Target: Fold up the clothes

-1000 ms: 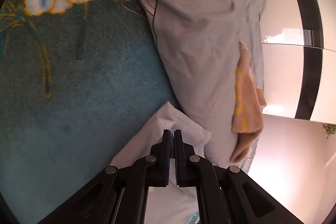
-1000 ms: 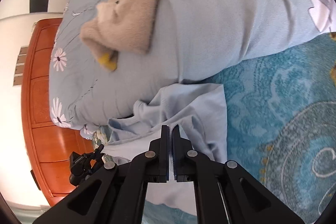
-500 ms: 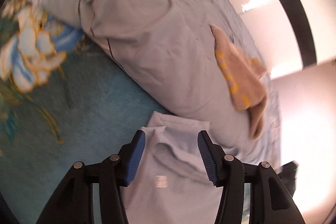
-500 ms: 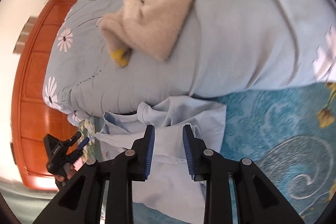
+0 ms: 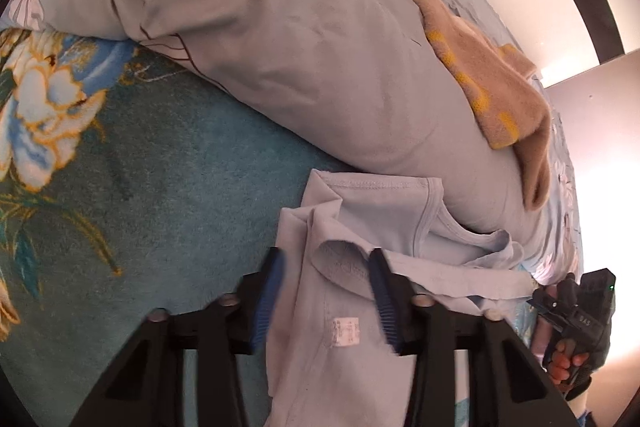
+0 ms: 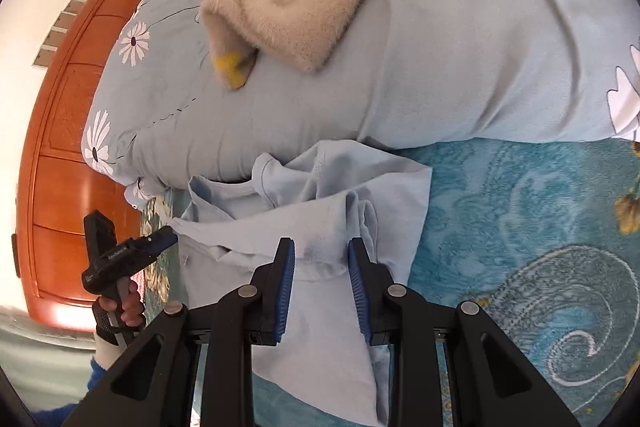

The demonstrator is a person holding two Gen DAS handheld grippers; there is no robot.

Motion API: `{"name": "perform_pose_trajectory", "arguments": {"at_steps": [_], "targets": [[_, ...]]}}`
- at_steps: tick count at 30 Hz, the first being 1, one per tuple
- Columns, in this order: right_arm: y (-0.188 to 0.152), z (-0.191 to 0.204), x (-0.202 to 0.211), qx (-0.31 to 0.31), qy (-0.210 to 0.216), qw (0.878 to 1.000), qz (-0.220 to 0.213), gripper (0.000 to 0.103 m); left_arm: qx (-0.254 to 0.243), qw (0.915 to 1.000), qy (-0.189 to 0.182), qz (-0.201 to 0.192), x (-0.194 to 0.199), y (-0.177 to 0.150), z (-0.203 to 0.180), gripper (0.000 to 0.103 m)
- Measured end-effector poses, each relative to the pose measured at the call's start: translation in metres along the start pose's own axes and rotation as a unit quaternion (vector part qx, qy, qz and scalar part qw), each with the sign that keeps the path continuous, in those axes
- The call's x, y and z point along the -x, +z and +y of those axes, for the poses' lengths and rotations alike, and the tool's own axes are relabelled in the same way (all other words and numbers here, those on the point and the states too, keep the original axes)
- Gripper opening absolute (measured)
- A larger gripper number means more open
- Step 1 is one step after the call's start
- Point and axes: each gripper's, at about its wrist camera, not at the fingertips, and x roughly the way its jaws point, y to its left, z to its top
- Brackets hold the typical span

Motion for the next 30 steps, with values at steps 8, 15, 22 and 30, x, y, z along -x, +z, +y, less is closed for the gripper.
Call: {"name": "perform_pose_trajectory", "arguments": {"at_steps": [8, 15, 22, 30], "targets": [[0.011, 0.009, -0.005, -0.005, 0.045, 0.999, -0.003, 0.004, -0.057, 0.9981, 0.024, -0.002, 0.009, 0.005, -0.023, 0.002], [0.036, -0.01, -0.019, -0.079, 0.067, 0.994, -0.024, 0.004, 0.035, 0.9979, -0.049, -0.026, 0.006, 0.039, -0.006, 0.001], [0.043, -0.022, -0.036, -0.125, 0.068, 0.989, -0.03, 0.006, 0.108, 0.9923, -0.051, -0.033, -0.011, 0.042, 0.021, 0.001], [0.032, -0.009, -0.001, -0.007, -0.004, 0.999, -0.051, 0.02, -0.068, 0.9961, 0.038, -0.041, 0.012, 0.005, -0.006, 0.013]]}}
